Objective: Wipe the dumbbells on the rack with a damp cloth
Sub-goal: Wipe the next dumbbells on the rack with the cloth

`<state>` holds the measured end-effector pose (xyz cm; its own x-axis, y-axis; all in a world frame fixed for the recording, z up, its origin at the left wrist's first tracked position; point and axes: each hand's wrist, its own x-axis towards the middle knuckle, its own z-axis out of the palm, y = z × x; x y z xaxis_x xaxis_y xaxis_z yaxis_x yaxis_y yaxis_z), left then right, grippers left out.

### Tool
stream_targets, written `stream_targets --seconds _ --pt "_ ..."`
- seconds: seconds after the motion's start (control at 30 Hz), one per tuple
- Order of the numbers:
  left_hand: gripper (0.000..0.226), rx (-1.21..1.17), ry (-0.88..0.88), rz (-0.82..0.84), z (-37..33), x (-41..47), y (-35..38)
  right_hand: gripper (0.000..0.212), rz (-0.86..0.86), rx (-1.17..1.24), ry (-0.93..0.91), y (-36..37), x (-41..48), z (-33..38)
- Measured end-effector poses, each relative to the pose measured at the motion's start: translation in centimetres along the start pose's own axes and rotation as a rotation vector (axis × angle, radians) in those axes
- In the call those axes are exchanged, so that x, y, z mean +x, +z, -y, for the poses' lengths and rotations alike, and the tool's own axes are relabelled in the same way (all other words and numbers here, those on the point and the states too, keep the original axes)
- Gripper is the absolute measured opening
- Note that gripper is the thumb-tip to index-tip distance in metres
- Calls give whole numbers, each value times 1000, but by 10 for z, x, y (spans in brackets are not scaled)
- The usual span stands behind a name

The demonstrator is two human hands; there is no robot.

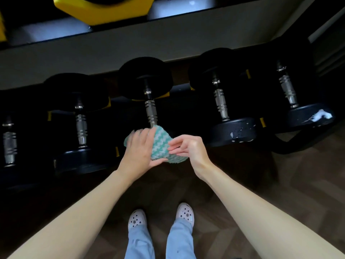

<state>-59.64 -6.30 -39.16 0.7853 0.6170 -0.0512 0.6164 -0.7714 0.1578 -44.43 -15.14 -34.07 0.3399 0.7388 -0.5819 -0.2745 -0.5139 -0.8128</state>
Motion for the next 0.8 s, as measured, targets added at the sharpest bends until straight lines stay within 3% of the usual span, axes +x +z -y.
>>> stream_targets --seconds 0.2,0.3,0.43,0.5,0.57,0.63,0.67,0.73,0.8 --pt "95 -318 -166 96 24 -21 7 29 89 -127 -76 40 -1 1" --pt "99 -502 -277 170 28 -25 4 35 162 -386 -198 53 -6 -10" --pt "97 -464 -241 177 27 -22 -2 39 186 -599 -375 50 -7 -22" --pt "96 -330 -163 139 26 -20 -1 36 112 -650 -478 43 -12 -28" --pt "95 -230 -112 117 24 -18 0 32 -122 -685 -510 37 -19 -42" --pt "95 -175 -97 115 22 -16 0 32 -417 -573 -383 31 -28 -59" --pt "97 -154 -96 115 20 -15 1 34 -470 -434 -249 28 -34 -61" --pt "99 -114 -124 113 16 -14 -1 39 -363 -124 17 30 -43 -60" --pt "96 -84 -157 89 6 -11 -4 38 -222 65 120 35 -42 -56"
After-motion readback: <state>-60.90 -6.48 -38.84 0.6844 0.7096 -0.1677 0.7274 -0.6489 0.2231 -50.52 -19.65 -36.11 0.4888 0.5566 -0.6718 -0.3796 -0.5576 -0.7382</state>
